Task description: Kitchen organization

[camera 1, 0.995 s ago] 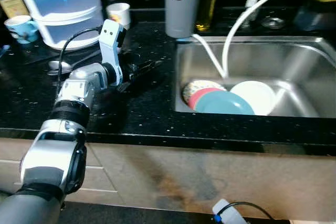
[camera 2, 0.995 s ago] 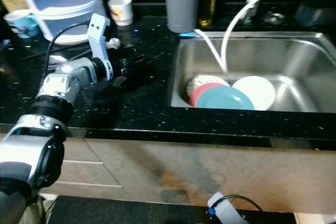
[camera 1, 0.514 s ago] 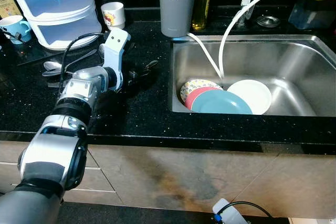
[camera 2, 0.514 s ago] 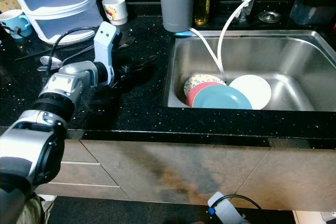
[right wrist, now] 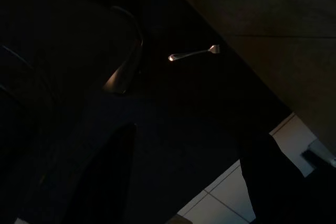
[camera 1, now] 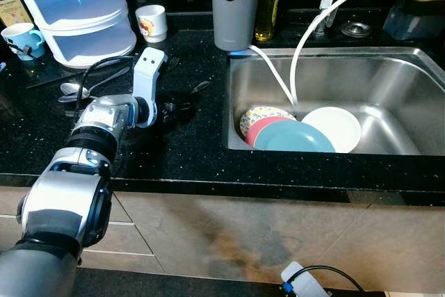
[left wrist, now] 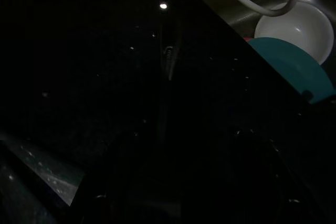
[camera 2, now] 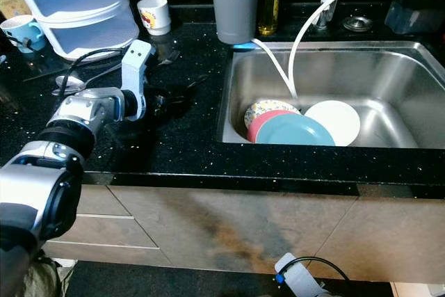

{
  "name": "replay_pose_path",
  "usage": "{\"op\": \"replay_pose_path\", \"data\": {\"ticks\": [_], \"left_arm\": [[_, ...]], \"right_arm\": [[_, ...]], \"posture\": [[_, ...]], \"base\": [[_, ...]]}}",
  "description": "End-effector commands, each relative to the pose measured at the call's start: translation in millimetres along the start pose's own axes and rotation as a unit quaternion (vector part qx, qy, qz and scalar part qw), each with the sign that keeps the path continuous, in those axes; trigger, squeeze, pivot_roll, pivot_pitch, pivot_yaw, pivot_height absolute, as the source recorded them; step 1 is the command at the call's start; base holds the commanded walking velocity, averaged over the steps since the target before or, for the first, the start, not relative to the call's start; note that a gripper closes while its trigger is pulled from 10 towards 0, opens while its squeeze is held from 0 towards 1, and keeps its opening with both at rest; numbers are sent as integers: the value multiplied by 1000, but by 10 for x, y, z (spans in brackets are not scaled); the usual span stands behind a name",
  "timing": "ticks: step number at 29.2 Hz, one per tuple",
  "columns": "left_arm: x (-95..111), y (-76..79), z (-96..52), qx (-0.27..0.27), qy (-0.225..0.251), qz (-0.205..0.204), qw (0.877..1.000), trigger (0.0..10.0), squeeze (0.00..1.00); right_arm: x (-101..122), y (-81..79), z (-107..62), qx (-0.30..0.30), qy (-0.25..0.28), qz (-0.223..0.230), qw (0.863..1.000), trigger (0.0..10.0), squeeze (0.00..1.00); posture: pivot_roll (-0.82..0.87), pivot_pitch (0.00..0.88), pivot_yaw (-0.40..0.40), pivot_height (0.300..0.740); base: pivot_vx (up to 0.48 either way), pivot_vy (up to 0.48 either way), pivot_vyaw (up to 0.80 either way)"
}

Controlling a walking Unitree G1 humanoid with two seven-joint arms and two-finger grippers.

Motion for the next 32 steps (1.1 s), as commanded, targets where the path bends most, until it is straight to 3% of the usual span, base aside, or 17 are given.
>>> {"op": "replay_pose_path", "data": {"ticks": [1, 2, 3, 4, 5, 19, 30, 32], "left_arm": [[-299, -64, -26, 8, -55, -28, 998, 10000, 0], [-327, -79, -34, 13, -62, -35, 997, 9647, 0], [-347, -83, -36, 14, -67, -39, 997, 4000, 0], [-359, -86, -37, 16, -69, -41, 997, 4000, 0], [-370, -85, -38, 15, -73, -43, 996, 0, 0], [-364, -111, -71, 20, -87, -40, 995, 0, 0], [-211, -78, -40, 15, -43, -67, 997, 0, 0], [-53, -22, -24, -3, -6, -61, 998, 0, 0]], "right_arm": [[-9, -14, 2, 0, -1, 0, 1000, 10000, 0], [-10, -13, 3, -3, -1, -1, 1000, 10000, 0], [-11, -13, 3, -3, -1, -2, 1000, 10000, 0], [-11, -14, 3, -4, -1, -2, 1000, 10000, 0], [-12, -14, 3, -4, -1, -3, 1000, 10000, 0], [26, 43, 4, -20, 1, -7, 1000, 10000, 0], [51, 86, 0, -29, 5, -7, 1000, 10000, 0], [55, 100, 0, -32, 4, -7, 999, 10000, 0]], "posture": [[-67, 22, 56, 740], [-68, 13, 57, 740], [-67, 14, 54, 740], [-67, 14, 54, 740], [-66, 8, 53, 740], [-58, 8, 49, 740], [-31, 0, 30, 740], [-32, 6, 25, 740]], "base": [[0, 0, 0], [0, 0, 0], [0, 0, 0], [0, 0, 0], [0, 0, 0], [0, 0, 0], [0, 0, 0], [0, 0, 0]]}}
Point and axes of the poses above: a point about 5 cm out from each wrist's last joint towards the gripper, its own z axis pointing out of the wrist towards the gripper, its own x axis along the axis of the wrist's last joint, y = z × x, the point moved 6 cm from there along z, pointing out of the wrist towards the gripper, and after that the axes turned 1 degree about z, right-handed, at the moved point
